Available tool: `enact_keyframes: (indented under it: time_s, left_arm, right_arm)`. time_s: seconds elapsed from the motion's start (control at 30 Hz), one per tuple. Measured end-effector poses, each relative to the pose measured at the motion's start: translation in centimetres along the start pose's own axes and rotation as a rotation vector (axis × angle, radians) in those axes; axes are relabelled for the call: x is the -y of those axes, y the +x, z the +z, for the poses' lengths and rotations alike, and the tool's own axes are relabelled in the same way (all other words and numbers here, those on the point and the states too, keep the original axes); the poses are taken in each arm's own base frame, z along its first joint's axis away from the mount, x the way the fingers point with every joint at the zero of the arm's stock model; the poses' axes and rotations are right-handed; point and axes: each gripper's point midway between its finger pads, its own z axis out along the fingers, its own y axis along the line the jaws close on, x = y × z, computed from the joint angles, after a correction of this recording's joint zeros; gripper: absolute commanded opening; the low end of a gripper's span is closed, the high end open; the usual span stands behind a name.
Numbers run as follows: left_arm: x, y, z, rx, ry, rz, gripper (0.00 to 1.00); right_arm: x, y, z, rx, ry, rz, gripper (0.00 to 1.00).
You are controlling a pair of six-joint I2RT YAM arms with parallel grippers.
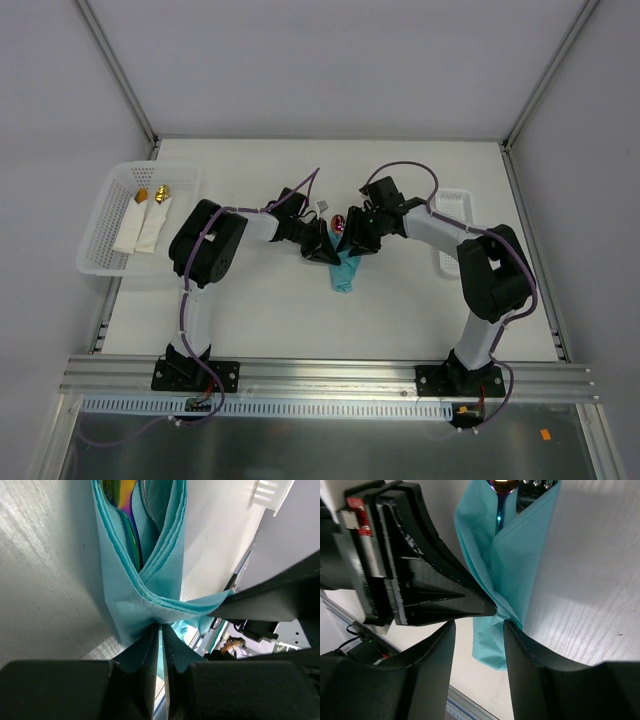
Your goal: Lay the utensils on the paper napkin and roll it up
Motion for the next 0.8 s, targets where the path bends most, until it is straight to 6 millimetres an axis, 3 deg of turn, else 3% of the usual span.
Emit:
enact_keyframes:
  time_s: [0.2, 0.5, 0.8]
  left_arm:
    - [0.0, 0.0, 0.0, -0.001, 0.0, 0.005, 0.08]
    - [0.0, 0.0, 0.0, -0.002, -0.001, 0.009, 0.08]
    - [0.0, 0.0, 0.0, -0.002, -0.001, 0.017, 0.08]
  right_arm:
    - [1.7, 1.0, 0.4, -0.023, 0.049, -0.023, 0.36]
    - [5.1, 1.2, 0.4, -0.031, 0.121, 0.008, 0.34]
    - [5.8, 1.3, 0.9, -0.044, 0.129, 0.007, 0.5]
